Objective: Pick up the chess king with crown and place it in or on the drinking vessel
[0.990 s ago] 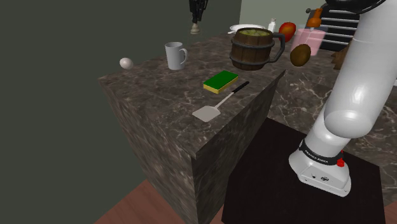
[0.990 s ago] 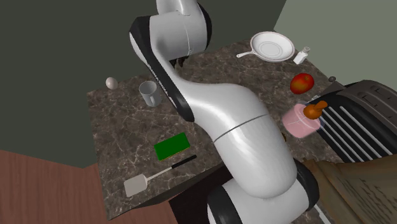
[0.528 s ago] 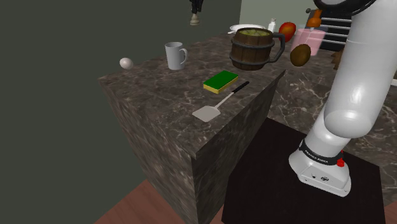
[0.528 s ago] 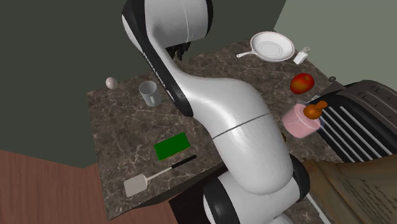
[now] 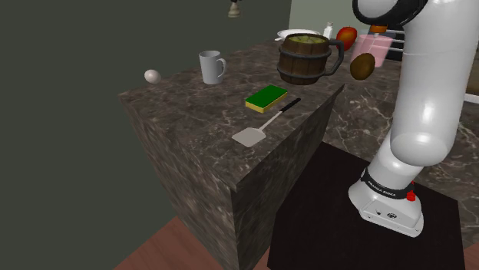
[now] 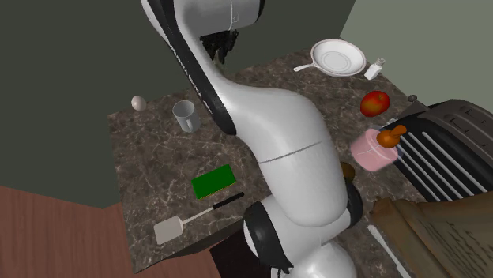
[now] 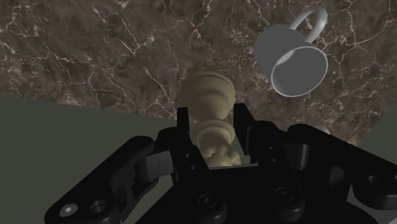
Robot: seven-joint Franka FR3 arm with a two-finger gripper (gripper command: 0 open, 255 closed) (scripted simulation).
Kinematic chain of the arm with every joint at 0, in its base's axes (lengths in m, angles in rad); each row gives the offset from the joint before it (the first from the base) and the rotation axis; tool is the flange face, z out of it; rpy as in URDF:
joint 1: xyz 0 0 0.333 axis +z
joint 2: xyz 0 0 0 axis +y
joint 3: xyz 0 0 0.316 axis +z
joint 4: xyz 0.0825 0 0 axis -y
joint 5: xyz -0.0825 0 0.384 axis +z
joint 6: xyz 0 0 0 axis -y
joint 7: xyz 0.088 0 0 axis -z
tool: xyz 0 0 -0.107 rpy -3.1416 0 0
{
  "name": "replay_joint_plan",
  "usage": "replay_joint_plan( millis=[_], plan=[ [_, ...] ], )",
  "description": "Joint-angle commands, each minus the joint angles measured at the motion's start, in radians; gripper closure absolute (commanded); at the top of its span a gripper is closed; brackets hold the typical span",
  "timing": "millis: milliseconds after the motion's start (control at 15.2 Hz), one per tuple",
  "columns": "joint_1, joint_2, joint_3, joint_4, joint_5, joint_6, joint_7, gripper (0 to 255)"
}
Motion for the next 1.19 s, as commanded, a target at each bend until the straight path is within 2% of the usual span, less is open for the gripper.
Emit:
replay_joint_plan(
  millis=[0, 66, 132, 264, 528, 792, 1122],
  plan=[
    [-0.003, 0.047, 0.001, 0.107, 0.004, -0.060, 0.004, 255],
    [-0.006, 0.073, 0.001, 0.161, 0.006, -0.088, 0.004, 255],
    [-0.006, -0.018, -0.002, 0.017, 0.002, -0.036, -0.006, 255],
    [-0.012, -0.145, -0.009, -0.166, -0.003, 0.020, -0.026, 255],
    [-0.029, -0.330, -0.025, -0.404, -0.009, 0.071, -0.066, 255],
    [-0.048, -0.480, -0.046, -0.569, -0.017, 0.085, -0.108, 255],
    [-0.072, -0.642, -0.078, -0.720, -0.033, 0.073, -0.164, 255]
  ],
)
